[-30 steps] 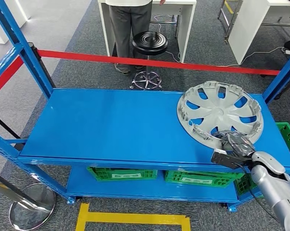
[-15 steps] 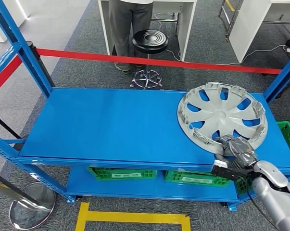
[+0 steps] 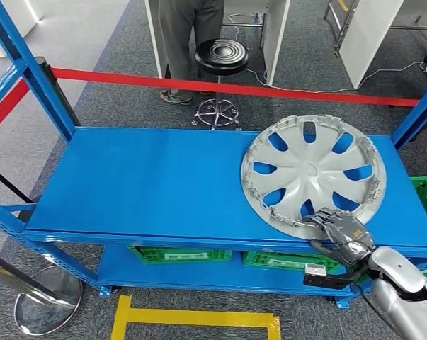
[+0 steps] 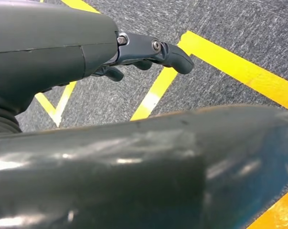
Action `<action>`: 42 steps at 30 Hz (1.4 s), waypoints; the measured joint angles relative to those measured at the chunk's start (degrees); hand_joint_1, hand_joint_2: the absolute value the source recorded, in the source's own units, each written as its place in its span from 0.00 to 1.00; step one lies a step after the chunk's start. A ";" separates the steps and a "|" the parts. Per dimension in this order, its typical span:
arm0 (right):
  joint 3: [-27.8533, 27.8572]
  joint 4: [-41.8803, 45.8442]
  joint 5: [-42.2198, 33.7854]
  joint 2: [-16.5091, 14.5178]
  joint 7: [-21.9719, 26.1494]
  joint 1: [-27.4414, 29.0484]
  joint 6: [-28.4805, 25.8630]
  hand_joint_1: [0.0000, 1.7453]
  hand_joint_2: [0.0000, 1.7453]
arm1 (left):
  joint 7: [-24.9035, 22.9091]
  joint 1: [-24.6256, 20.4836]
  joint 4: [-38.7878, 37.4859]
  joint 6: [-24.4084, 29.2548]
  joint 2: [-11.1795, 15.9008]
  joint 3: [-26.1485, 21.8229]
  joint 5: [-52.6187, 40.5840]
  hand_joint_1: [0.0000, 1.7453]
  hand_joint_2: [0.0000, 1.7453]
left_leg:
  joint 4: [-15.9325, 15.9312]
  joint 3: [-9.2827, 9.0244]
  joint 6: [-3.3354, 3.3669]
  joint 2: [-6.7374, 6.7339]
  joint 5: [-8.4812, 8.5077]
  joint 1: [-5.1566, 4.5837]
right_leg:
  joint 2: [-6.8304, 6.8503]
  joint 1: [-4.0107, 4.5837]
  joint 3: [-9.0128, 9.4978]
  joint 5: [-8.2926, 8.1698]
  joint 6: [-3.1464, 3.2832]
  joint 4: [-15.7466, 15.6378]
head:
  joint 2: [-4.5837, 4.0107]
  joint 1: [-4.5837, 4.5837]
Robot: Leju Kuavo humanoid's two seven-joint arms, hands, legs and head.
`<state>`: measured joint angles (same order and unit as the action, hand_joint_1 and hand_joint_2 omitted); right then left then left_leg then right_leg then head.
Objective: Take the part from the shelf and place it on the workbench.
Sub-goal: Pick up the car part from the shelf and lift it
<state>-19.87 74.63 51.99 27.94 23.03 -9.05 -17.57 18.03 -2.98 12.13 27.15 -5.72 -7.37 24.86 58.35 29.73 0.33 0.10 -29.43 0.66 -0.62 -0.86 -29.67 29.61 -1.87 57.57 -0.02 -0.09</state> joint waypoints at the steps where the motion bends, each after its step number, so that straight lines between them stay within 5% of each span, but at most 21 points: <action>1: -0.15 0.67 0.19 0.08 -0.16 0.23 -0.39 1.00 1.00 | 0.00 0.00 0.00 0.01 -0.01 -0.08 -0.01 0.00 0.00 | 0.00 0.03 0.00 0.01 0.00 0.00 | 0.01 0.00 -0.03 0.00 0.00 0.00 | 0.00 -0.01; 15: 1.14 14.78 -0.98 0.06 0.14 10.40 -9.16 1.00 1.00 | 4.46 0.02 0.00 0.79 -0.17 0.09 -3.09 0.00 0.00 | -0.05 0.34 0.00 0.11 0.00 0.00 | 0.14 0.00 -0.30 0.03 0.01 0.00 | 0.00 -0.01; 19: 1.72 20.05 -2.07 -0.12 1.51 14.39 -10.44 1.00 1.00 | 6.60 0.04 0.00 -0.08 -0.21 0.07 -3.11 0.00 1.00 | -0.06 0.36 0.00 0.13 0.00 0.00 | 0.16 0.00 -0.32 0.05 0.02 0.00 | 0.00 0.00; 28: 2.05 28.00 -7.03 -0.67 4.24 19.69 -9.12 1.00 1.00 | 6.51 0.12 -0.03 -4.26 -0.21 0.96 -4.62 0.00 1.00 | -0.06 0.37 -0.01 0.13 0.00 0.00 | 0.14 0.00 -0.33 0.05 0.03 0.00 | 0.00 0.00; 42: 1.84 29.89 -12.44 -3.41 7.05 20.18 -5.68 1.00 1.00 | 2.86 0.12 -0.31 -1.97 -0.25 1.18 -4.64 0.00 1.00 | 0.03 0.38 0.02 0.13 -0.01 -0.18 | 0.16 -0.22 -0.34 0.01 -0.03 -0.04 | 0.00 0.00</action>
<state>-18.03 104.51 39.55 24.54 30.08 11.13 -23.25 20.89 -2.85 11.82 25.18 -5.97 -6.19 20.21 58.38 30.11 0.35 0.24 -29.44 0.47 -0.46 -1.08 -30.02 29.62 -1.90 57.53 -0.02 -0.09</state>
